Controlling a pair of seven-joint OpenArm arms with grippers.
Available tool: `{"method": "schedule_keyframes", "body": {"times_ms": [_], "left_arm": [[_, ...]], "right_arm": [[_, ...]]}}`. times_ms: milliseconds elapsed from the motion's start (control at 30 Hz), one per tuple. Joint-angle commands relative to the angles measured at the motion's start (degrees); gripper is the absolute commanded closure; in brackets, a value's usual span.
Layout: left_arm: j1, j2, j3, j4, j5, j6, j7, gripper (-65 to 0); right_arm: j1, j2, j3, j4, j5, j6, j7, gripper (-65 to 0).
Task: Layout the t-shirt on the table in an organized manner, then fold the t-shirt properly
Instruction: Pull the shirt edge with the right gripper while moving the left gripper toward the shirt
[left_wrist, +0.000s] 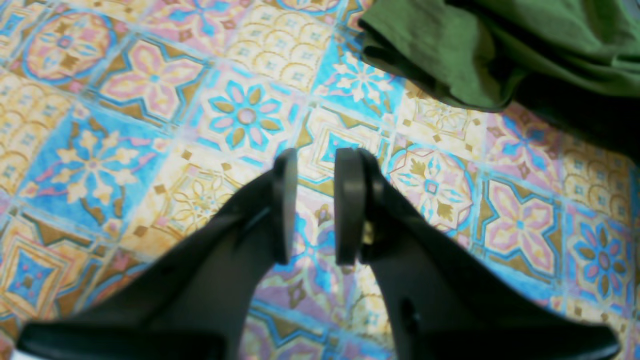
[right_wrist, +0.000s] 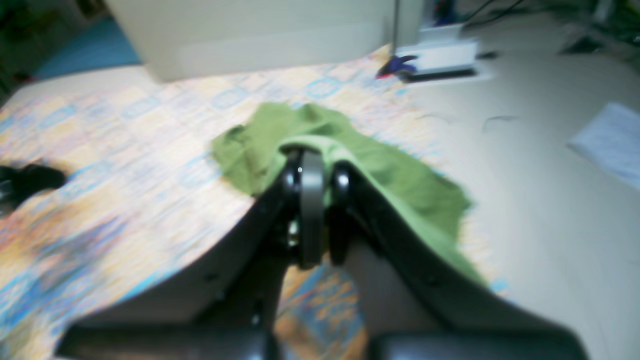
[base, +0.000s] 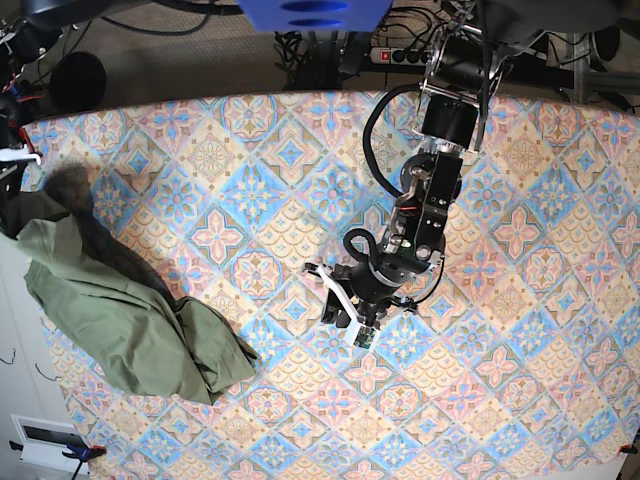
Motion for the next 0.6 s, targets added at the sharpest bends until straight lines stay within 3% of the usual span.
{"method": "schedule_keyframes", "body": {"times_ms": [0,133,300,433,567], "left_arm": [[-2.3,1.1,0.0,0.2,-0.5,-0.3,-1.4,-13.2],[-4.9,2.2,4.8,-4.7,-0.5,-0.3,-1.5,-13.7],[-10.9,4.6,14.6,-16.3,-0.5,-0.3,-2.3,-13.8],[-16.2,6.5,24.0,-27.8,0.7,-0.3,-10.3,-13.8],[-21.9,9.1,37.3,-43.3,8.1,-0.1,-22.8,-13.8]], "right_arm": [[-0.8,2.1,0.6,0.9,3.0,0.1,2.5,-0.7],[-4.3,4.0,0.7,0.9,6.7,0.1,2.2,-0.7],[-5.5,4.2,0.7,0.9,7.1,0.1,-4.1,-0.7],[-7.2,4.2,1.1,0.8,7.0,0.1,-7.4,-0.7],[-9.2,4.2,2.2,0.8,6.9,0.1,-7.7,-0.7]]}}
